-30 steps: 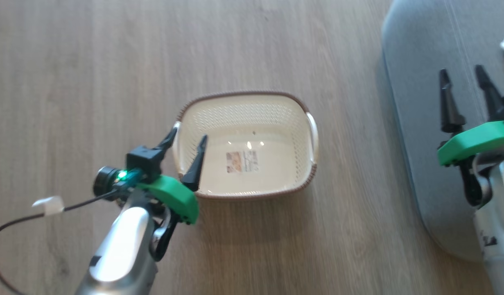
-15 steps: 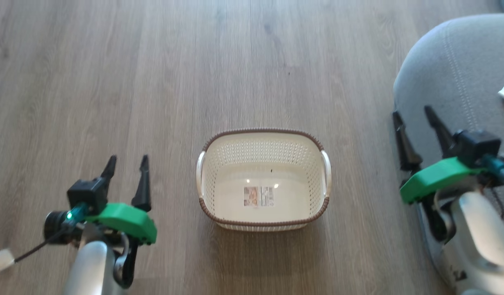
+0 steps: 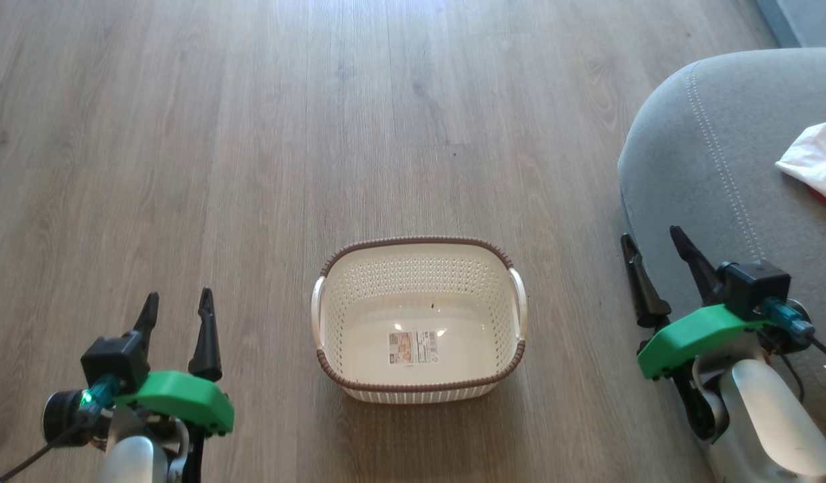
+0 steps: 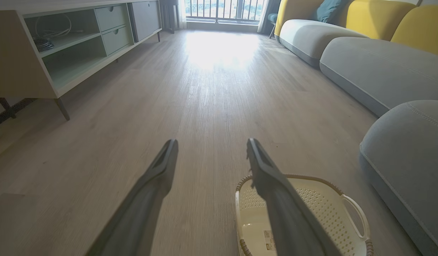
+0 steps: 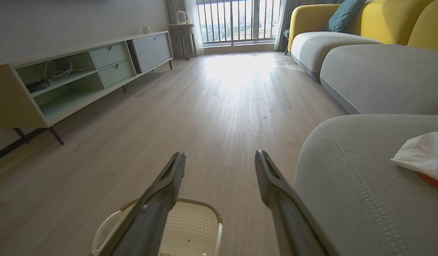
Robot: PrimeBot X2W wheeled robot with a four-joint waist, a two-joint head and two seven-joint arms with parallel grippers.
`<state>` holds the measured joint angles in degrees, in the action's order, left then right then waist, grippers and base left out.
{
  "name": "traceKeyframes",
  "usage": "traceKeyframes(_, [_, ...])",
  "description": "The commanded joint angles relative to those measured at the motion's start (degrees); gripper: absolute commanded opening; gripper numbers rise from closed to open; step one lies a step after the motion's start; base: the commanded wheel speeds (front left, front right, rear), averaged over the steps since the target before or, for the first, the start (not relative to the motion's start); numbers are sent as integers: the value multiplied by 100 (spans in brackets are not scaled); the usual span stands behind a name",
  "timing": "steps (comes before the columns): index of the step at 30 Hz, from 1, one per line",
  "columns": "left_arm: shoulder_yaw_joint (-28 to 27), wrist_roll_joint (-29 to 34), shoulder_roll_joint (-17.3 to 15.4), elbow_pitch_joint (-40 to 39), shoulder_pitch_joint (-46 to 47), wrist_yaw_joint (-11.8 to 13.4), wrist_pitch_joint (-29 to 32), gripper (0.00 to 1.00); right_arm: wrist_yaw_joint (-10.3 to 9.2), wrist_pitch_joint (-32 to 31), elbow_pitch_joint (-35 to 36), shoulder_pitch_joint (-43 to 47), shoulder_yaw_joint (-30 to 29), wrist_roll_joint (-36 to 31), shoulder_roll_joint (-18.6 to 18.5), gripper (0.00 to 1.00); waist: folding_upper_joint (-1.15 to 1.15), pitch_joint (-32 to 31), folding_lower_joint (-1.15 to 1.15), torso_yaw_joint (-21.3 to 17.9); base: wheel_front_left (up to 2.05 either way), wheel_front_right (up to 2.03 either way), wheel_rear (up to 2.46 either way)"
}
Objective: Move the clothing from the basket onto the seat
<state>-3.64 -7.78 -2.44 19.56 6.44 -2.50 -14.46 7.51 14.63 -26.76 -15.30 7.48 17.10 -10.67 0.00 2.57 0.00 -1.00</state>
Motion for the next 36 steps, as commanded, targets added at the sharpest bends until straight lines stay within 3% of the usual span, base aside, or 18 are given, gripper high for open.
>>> traceKeyframes(1, [-209,50,-49,-276,97,-3,-53,100,-2,37,229,-85,44,-52,35,100,0,-24,0,-15,0,0,0])
traceKeyframes(33, [-145,-46,-44,-413,9,-136,-53,100,-2,37,40,-192,-76,-207,185,100,0,76,0,-117,0,0,0])
traceKeyframes(34, [-1,-30,9,-178,-156,-135,2,0,0,0,-172,57,-156,-149,172,0,0,76,0,-119,0,0,0])
traceKeyframes(36, [-2,-32,22,-13,-197,-138,33,0,0,-4,-323,135,-134,-145,182,0,0,77,0,-119,0,0,0])
